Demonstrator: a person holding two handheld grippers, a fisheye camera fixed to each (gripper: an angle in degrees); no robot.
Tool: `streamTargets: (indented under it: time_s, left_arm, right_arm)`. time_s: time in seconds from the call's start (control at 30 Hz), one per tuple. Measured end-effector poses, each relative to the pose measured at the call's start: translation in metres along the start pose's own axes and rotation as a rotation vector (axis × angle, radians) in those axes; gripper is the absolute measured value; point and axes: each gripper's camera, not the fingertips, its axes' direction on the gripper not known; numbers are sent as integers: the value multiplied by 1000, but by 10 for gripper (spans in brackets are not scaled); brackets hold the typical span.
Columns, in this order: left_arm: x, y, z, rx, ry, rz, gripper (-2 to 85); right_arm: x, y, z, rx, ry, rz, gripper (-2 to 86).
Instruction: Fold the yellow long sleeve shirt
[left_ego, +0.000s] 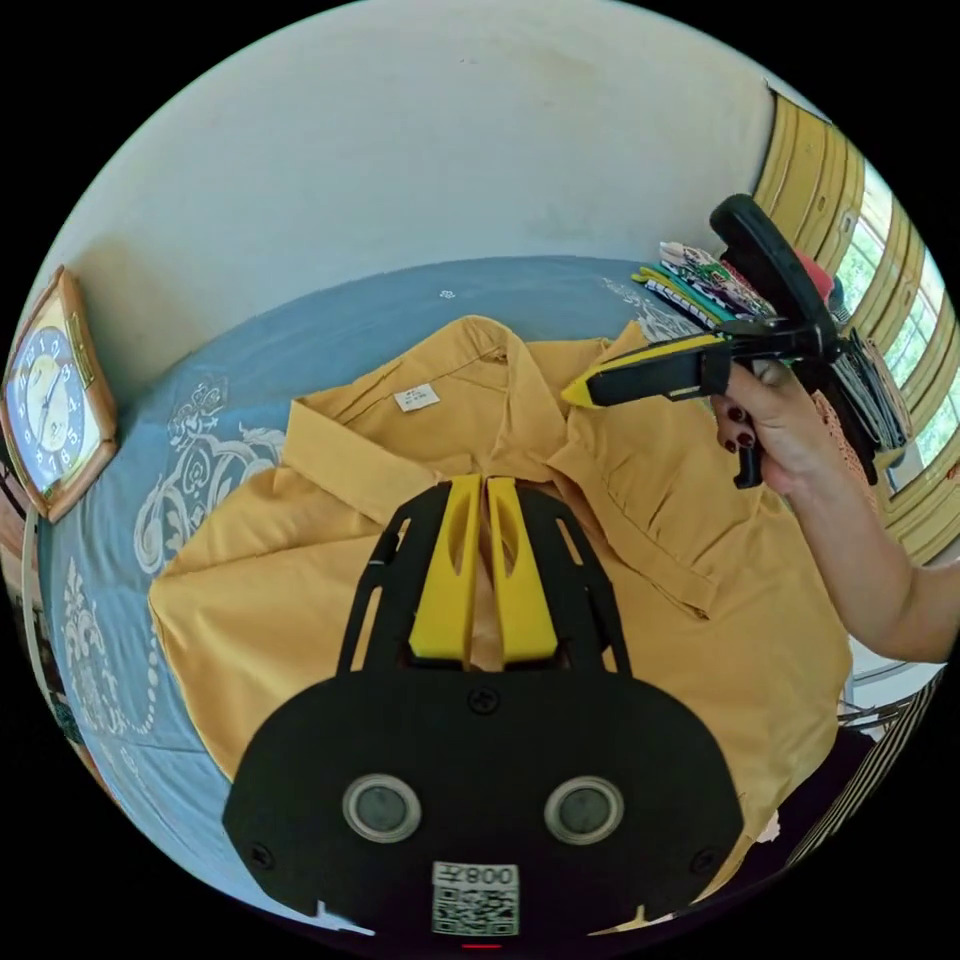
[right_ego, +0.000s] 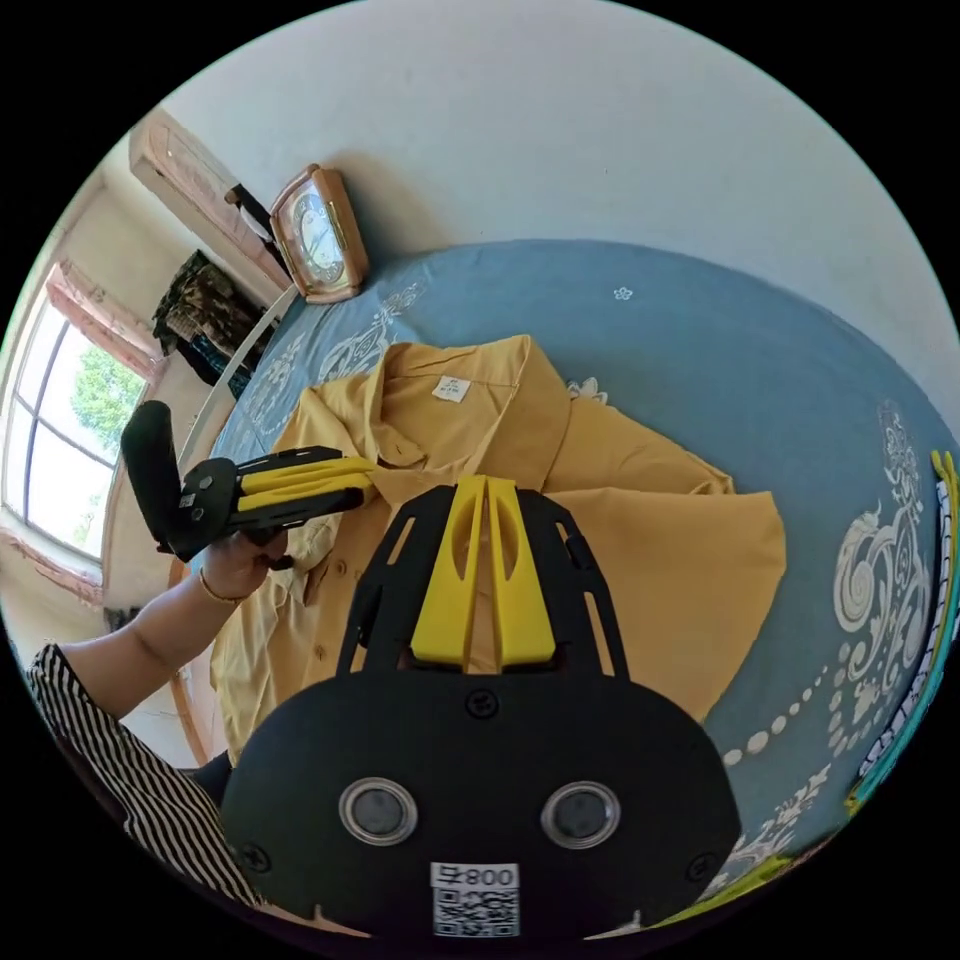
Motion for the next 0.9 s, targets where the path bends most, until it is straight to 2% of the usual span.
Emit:
streamTargets:
  time_s: [0.17,0.23,0.33,0.5,0.57,0.67,0.8,0.9]
  left_arm:
    - [-23,8,9,5,114,-130,21]
    - [-26,12,10,9,121,-143,28]
    - [-20,16,4,30,85,-123,47]
    - [-1,16,-9,88,-19,-72,60]
    - [7,18,-10,108,-7,-40,56]
    - [18,16,6,37,-25,16,39]
    - [4,15,12,-18,-80,-61,13]
    - [-7,19,7,-16,-75,-91,7]
  right_arm:
    - [9,-12,4,-70,-64,-11,3]
    - [18,-16,1,-54,-174,6,2]
    - [28,-24,-1,-40,-317,22,2]
    - [39,-30,-3,-17,-345,57,2]
    - [44,-28,-5,7,-396,74,2]
    - [48,-24,-8,46,-474,86,1]
    - [41,-6,-27,115,-480,37,1]
    - [22,22,-43,63,-337,-79,1]
